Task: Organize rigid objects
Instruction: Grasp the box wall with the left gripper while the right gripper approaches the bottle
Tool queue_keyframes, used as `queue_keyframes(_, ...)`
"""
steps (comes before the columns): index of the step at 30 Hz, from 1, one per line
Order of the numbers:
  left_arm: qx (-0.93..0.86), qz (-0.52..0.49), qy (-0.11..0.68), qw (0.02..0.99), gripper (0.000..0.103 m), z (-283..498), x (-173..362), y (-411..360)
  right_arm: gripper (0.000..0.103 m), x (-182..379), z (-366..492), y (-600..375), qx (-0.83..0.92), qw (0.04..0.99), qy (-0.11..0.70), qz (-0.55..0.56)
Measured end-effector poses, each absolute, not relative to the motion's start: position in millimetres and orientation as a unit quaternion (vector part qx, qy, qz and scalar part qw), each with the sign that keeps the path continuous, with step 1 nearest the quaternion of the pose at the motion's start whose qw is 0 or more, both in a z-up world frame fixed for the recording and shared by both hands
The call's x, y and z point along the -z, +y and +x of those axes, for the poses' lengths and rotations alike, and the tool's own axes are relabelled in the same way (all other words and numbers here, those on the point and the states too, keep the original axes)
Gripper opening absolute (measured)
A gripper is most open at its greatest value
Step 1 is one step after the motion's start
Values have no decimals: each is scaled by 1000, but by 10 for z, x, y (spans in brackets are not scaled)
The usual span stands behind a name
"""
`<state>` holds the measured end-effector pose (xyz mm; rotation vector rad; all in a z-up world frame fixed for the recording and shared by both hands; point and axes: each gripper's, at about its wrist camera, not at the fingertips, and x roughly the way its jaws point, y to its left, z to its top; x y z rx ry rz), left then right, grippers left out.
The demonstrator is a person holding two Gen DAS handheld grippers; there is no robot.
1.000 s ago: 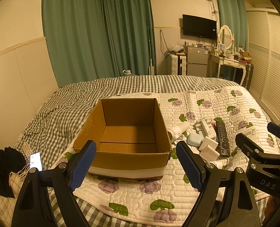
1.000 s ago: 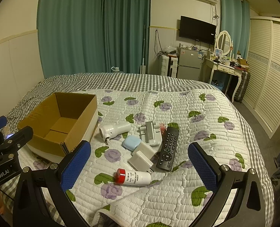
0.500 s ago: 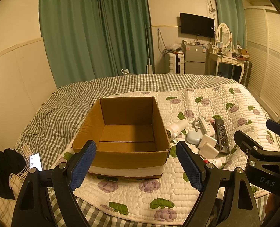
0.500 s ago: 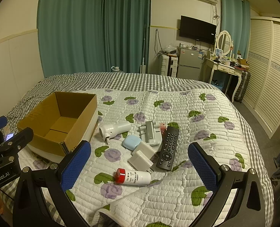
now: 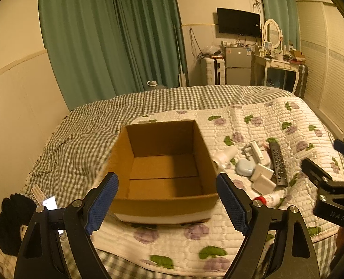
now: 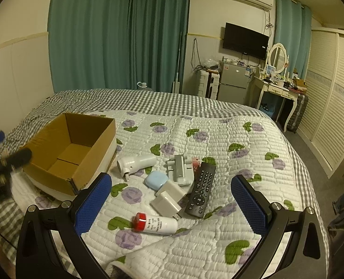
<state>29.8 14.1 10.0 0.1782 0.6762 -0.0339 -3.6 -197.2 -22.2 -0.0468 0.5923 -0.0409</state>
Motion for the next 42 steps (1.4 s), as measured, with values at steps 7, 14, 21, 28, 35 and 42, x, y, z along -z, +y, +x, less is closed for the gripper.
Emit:
queue_keyframes(7,-32,106,381,918,87,733,0,612,103,419,87,-2105,26,946,319,-42)
queue_keyframes(14,-39,103,455,883,79,1115,316,850,103,664,246,-2126,20,933,355,-52)
queue_keyframes(21,-40,108,514,850,46,1377,646,990,103,928,404,-2025,-10,919,387,-81)
queue_keyframes(28,-25,117,531,839,12,1459,741,1007,103,1176,499,-1956,-58,892,435,-107)
queue_keyframes(35,-21,128,536,834,11,1478,724,982,98,1300,600,-1846,-106,864,463,-168)
queue_keyframes(42,-24,132,539,832,11,1468,730,971,71,1543,701,-1773,-156,815,500,-249)
